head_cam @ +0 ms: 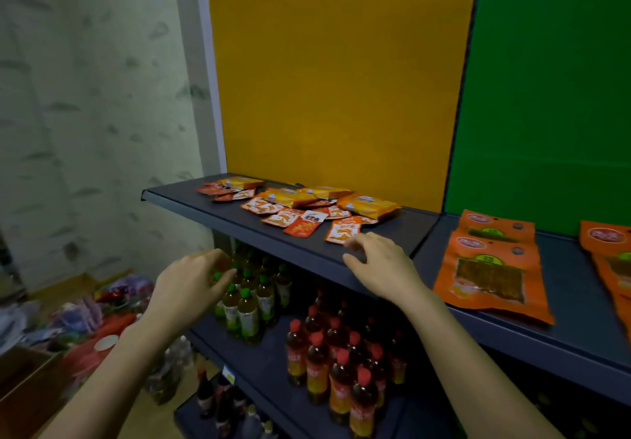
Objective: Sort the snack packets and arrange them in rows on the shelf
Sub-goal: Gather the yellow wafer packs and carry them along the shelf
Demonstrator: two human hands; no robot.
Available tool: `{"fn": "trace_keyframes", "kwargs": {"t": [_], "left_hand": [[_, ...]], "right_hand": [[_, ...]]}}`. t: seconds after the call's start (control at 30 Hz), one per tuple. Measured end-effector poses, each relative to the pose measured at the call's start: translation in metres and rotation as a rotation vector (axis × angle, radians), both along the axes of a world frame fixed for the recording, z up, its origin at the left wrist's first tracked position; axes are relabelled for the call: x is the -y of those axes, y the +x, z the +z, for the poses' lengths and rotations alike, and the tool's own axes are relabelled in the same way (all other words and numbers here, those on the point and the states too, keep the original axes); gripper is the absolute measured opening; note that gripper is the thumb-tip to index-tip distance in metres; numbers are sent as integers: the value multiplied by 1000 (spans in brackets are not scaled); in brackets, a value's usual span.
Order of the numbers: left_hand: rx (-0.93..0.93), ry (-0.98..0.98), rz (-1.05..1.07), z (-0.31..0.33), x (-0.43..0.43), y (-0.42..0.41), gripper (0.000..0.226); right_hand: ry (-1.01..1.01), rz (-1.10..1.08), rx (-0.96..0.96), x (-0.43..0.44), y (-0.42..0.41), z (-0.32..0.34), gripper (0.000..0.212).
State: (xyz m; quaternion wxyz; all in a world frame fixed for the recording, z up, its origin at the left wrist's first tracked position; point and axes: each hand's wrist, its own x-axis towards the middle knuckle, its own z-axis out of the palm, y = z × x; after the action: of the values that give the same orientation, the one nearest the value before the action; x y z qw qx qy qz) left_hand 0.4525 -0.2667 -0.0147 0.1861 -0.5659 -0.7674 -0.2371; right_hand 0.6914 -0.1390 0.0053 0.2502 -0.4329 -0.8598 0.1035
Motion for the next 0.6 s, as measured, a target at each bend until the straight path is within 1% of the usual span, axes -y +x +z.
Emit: {"fn": "trace_keyframes", "kwargs": {"t": [0.17, 0.27, 0.43, 0.6], "left_hand": [[66, 1, 36, -12, -33, -46, 27], [74, 9, 19, -21, -67, -68, 25], [101, 47, -69, -6, -140, -107, 22], [100, 32, -142, 12, -211, -132, 30]], "right_hand": [[-2, -80, -22, -35, -36, -4, 30], [-9, -137, -50, -62, -54, -6, 31], [25, -260, -22, -116, -71, 3, 33], [43, -445, -6, -162, -74, 19, 37]]}}
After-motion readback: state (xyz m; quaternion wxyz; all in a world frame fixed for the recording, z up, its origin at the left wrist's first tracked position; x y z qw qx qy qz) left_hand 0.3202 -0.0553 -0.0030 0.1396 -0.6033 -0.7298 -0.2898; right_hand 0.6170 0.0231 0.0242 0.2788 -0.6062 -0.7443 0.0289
